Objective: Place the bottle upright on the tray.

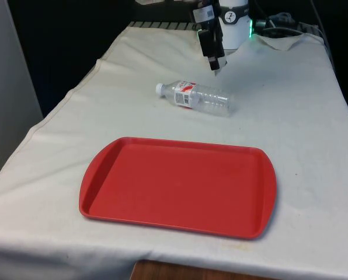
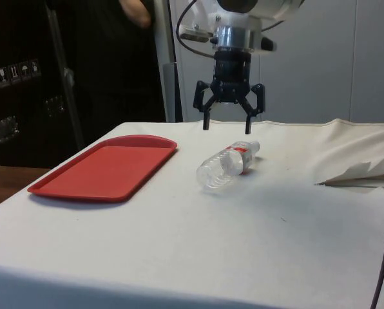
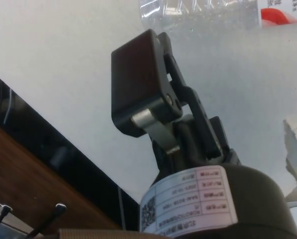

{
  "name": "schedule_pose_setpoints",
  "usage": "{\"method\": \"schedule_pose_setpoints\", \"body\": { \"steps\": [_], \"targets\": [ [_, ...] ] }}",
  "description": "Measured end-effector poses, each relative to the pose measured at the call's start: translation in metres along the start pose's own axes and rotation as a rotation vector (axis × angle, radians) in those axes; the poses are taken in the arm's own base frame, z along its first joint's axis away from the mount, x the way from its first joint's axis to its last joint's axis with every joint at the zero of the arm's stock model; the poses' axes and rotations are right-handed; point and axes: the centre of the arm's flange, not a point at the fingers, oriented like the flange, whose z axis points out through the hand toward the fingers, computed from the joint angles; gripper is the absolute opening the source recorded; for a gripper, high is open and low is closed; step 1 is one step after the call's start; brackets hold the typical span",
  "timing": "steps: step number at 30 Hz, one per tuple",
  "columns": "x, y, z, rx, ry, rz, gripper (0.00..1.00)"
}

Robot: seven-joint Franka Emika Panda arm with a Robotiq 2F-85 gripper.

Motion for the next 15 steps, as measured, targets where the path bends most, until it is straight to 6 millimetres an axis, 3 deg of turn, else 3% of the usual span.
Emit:
{"method": "schedule_pose_setpoints", "body": {
  "steps": [15],
  "targets": [
    [0.0043, 0.0023, 0.0086, 0.002, -0.023, 0.064, 1.00]
  ]
}}
